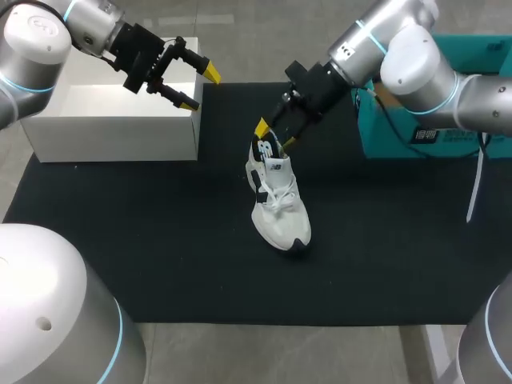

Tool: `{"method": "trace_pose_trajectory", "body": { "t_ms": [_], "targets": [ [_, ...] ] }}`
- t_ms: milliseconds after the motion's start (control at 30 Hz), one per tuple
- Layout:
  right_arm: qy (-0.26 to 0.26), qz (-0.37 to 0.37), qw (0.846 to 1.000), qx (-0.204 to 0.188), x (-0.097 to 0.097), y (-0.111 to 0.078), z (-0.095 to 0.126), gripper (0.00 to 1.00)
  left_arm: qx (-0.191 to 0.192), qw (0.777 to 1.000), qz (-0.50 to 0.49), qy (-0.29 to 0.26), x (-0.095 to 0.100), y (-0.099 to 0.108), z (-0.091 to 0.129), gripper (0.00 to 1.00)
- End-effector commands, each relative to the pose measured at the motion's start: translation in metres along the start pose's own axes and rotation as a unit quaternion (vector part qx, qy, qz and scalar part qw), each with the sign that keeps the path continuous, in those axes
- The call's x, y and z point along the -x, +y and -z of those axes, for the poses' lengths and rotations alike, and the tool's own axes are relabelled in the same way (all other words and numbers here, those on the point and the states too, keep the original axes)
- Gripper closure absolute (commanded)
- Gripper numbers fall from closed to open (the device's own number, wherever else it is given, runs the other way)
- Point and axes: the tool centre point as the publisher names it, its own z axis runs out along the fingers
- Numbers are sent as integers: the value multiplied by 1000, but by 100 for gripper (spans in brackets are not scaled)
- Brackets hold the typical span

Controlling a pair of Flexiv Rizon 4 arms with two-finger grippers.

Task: Take the shoe out of the shoebox, open the shoe tongue, remove and reinsert the insole, then place the shoe into the shoebox

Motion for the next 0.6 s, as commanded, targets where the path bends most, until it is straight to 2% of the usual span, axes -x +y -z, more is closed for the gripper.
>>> {"method": "trace_pose_trajectory", "body": {
  "t_ms": [33,133,167,200,233,267,433,600],
  "targets": [
    [-21,-6,1000,21,-14,-8,18,0,2,1000,-1,2,0,-1,0,0],
    [-28,-16,999,37,-20,-5,23,0,2,1000,-1,2,0,-1,0,0],
    [-28,-21,998,43,-21,-5,23,5,2,1000,-1,2,0,-1,0,0],
    [-32,-26,998,46,-21,-5,23,52,2,1000,-1,2,0,-1,0,0],
    [-35,-32,998,46,-22,-5,24,71,2,1000,-1,2,0,-1,0,0],
    [-38,-38,997,46,-23,-6,24,100,2,1000,-1,2,0,-1,0,0],
    [-76,-74,994,7,-27,-9,21,100,2,1000,-1,2,0,-1,0,0],
    [-76,-74,994,7,-27,-9,21,100,2,1000,-1,2,0,-1,0,0]
  ]
}}
